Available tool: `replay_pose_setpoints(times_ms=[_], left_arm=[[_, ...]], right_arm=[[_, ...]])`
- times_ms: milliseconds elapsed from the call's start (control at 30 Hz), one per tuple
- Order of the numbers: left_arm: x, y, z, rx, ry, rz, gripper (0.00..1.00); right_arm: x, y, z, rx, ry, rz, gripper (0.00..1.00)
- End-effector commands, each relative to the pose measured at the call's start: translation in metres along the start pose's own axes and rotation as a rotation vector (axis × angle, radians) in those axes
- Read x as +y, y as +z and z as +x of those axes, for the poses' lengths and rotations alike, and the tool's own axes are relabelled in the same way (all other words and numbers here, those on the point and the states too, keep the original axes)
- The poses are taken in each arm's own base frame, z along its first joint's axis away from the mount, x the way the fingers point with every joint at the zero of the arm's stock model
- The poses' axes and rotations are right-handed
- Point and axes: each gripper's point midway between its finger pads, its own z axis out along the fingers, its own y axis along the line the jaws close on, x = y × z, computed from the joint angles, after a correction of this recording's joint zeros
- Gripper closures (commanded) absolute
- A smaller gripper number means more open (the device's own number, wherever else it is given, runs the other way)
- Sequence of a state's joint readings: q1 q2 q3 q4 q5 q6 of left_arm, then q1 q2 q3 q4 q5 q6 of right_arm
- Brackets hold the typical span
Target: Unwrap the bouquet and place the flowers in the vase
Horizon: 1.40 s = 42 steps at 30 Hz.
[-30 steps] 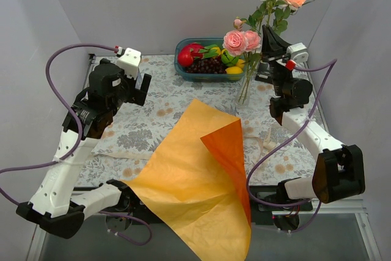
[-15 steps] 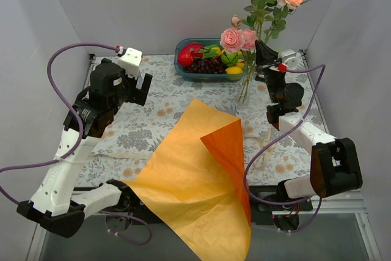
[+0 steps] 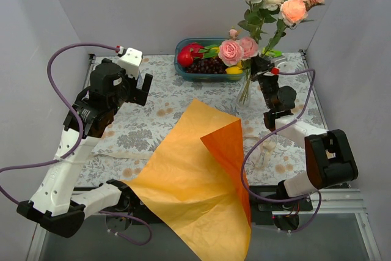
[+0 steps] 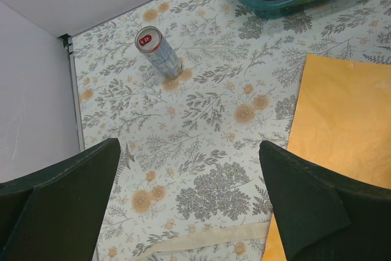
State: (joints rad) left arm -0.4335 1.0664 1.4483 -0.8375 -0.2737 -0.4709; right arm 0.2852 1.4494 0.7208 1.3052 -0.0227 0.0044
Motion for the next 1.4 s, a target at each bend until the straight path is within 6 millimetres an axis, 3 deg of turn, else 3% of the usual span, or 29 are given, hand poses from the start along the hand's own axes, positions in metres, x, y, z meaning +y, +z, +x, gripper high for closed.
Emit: replay_pose_setpoints(times_ms=[0,200,567,700,733,933,967,1133,1300,1367], left_arm=[[0.006,-0.007,-0.016,-0.045,-0.017,-0.007,0.02],[0.005,-0.005,-0.016,-0.040,-0.017,-0.006,0.02],[0.004,-0.004,-0.016,-0.040,-0.011,-0.002,0.02],[0.004,-0.004,-0.016,-0.043,-0.017,-0.001,0.02],[0.004,-0.004,-0.017,-0.046,-0.020,0.000,0.02],[0.002,-0.005,-0.019,-0.052,-0.022,0.007,0.02],[0.002,-0.005,-0.019,-0.054,-0.020,0.010,0.02],[0.002,-0.007,-0.025,-0.066,-0.023,0.019,0.02],[0.002,-0.011,-0.030,-0.082,-0.025,0.029,0.02],[0.002,-0.013,-0.031,-0.087,-0.026,0.029,0.02]], right_arm=[[-0.001,0.002,-0.039,-0.197,0.008,0.001,0.99],[-0.007,0.004,-0.014,-0.150,0.022,0.005,0.99],[-0.003,-0.007,0.010,-0.082,0.041,-0.032,0.98],[0.003,-0.011,0.012,-0.050,0.048,-0.058,0.80],[0.003,-0.013,0.013,-0.042,0.050,-0.058,0.66],[0.006,-0.016,0.009,0.008,0.058,-0.066,0.33],[0.006,-0.015,0.014,0.043,0.057,-0.068,0.30],[0.006,-0.013,-0.003,0.070,0.040,-0.073,0.26],[0.006,-0.028,-0.013,0.094,0.018,-0.067,0.25],[0.005,-0.033,-0.007,0.130,0.011,-0.064,0.24]])
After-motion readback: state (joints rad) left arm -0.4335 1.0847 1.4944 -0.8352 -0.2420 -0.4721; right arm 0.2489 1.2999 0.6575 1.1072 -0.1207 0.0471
